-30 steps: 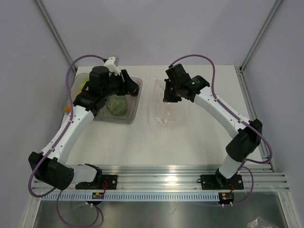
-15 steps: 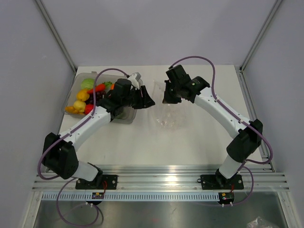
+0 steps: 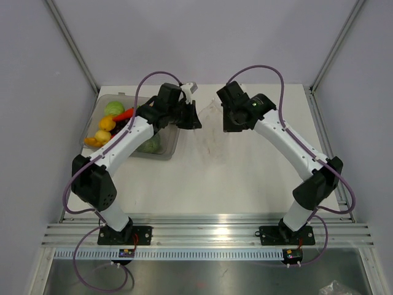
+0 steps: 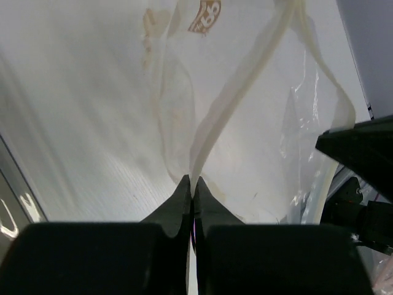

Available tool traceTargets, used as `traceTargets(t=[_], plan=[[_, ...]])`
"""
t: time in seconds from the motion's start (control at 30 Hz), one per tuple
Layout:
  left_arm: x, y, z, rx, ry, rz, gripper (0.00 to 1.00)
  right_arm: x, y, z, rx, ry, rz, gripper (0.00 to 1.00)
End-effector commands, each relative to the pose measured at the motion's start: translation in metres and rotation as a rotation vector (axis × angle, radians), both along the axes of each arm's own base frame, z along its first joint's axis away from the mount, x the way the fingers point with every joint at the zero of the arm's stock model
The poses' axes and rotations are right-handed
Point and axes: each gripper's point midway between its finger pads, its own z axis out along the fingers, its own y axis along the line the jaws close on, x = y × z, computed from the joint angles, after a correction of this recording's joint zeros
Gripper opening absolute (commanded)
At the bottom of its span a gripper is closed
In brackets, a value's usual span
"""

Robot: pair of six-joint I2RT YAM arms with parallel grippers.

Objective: Place the food in the zip-top bag and seal the zipper
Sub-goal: Adjust the zipper food storage bag at the center of the board.

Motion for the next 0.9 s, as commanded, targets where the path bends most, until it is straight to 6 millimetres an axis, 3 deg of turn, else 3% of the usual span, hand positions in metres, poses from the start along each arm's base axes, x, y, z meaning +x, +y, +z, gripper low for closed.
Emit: traceTargets(t=[0.0,0.07,0.17,0.27,0.33,0.4,0.47,0.6,0.73,0.87], plan=[[-0.018,0.007,0.024,0.047,-0.013,-0.153,0.0,-0.003,-0.071,0.04,-0.305,-0.111,-0.117,0.0],[-0.025,0.006,0.026,0.037,0.01,-0.178,0.0,-0.005,-0.08,0.055,-0.329,-0.131,-0.139,0.0],[-0.032,0.007,0.021,0.051,0.048,-0.198,0.0,-0.009,-0.078,0.076,-0.283,-0.168,-0.139,0.0],[-0.034,0.015,0.011,0.102,0.065,-0.188,0.0,-0.015,-0.078,0.082,-0.258,-0.169,-0.131,0.0],[-0.036,0.017,0.001,0.122,0.093,-0.185,0.0,-0.016,-0.076,0.076,-0.252,-0.158,-0.122,0.0],[-0.037,0.013,-0.008,0.108,0.117,-0.198,0.0,-0.019,-0.071,0.056,-0.25,-0.113,-0.099,0.0],[-0.04,0.006,-0.024,0.089,0.146,-0.215,0.0,-0.021,-0.066,0.03,-0.257,-0.061,-0.087,0.0],[-0.042,0.004,-0.061,0.114,0.211,-0.227,0.0,-0.023,-0.066,-0.004,-0.284,-0.008,-0.099,0.0],[-0.033,0.006,-0.07,0.149,0.173,-0.237,0.0,-0.02,-0.052,-0.006,-0.194,-0.026,-0.1,0.0],[-0.011,0.025,-0.073,0.249,0.118,-0.21,0.0,-0.017,-0.04,-0.005,-0.131,-0.035,-0.094,0.0]])
